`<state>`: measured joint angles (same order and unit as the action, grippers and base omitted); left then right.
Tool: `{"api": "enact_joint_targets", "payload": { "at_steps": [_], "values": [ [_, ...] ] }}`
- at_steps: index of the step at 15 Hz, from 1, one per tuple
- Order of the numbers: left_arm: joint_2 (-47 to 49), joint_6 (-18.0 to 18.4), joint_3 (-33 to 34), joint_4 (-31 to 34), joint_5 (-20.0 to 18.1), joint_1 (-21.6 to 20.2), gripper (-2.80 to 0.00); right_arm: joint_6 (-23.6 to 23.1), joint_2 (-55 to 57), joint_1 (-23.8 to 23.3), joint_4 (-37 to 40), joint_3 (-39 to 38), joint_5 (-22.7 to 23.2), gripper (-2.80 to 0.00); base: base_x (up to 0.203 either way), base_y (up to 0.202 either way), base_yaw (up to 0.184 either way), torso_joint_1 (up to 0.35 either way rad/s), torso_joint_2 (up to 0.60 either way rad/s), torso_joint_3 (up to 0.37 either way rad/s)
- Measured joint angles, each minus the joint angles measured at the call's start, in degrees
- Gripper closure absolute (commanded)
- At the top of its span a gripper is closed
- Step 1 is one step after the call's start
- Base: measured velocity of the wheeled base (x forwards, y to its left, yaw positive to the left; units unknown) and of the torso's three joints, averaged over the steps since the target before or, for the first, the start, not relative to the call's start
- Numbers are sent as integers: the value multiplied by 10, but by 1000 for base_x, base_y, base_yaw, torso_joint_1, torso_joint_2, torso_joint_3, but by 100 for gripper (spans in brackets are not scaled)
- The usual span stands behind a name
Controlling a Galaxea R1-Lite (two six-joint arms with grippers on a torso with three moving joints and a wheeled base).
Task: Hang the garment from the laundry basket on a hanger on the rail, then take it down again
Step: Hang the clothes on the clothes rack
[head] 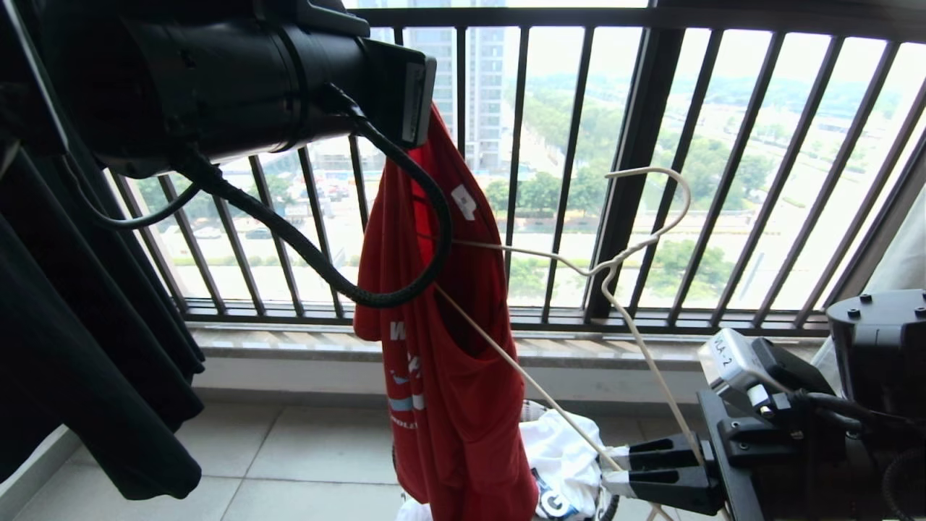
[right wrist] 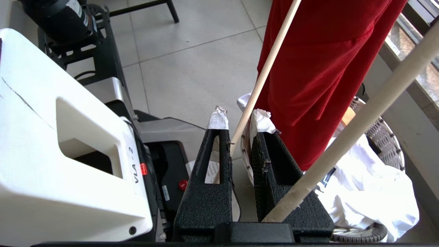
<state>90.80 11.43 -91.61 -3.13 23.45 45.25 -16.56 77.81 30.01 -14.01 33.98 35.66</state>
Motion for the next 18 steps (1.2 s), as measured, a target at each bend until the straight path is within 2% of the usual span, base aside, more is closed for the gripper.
{"api": "enact_joint_targets", "payload": {
  "at_steps": [4,9,12,16,18],
  "values": [
    [4,10,-5,-2,0,-20,0,-9,-3,3,5,-1,0,0,0,0,0,0,0,0],
    [-3,41,58,-1,-4,-32,0,-9,-13,1,4,0,0,0,0,0,0,0,0,0],
    [-8,31,68,2,-5,-6,0,-8,-14,0,3,2,-2,0,0,0,0,0,0,0],
    [-8,-5,55,57,-6,35,0,-8,-13,-8,1,4,-6,0,0,0,0,0,0,0],
    [-3,-8,51,60,-5,43,0,-9,-12,-24,-1,8,-5,0,0,0,0,0,0,0]
  ]
}}
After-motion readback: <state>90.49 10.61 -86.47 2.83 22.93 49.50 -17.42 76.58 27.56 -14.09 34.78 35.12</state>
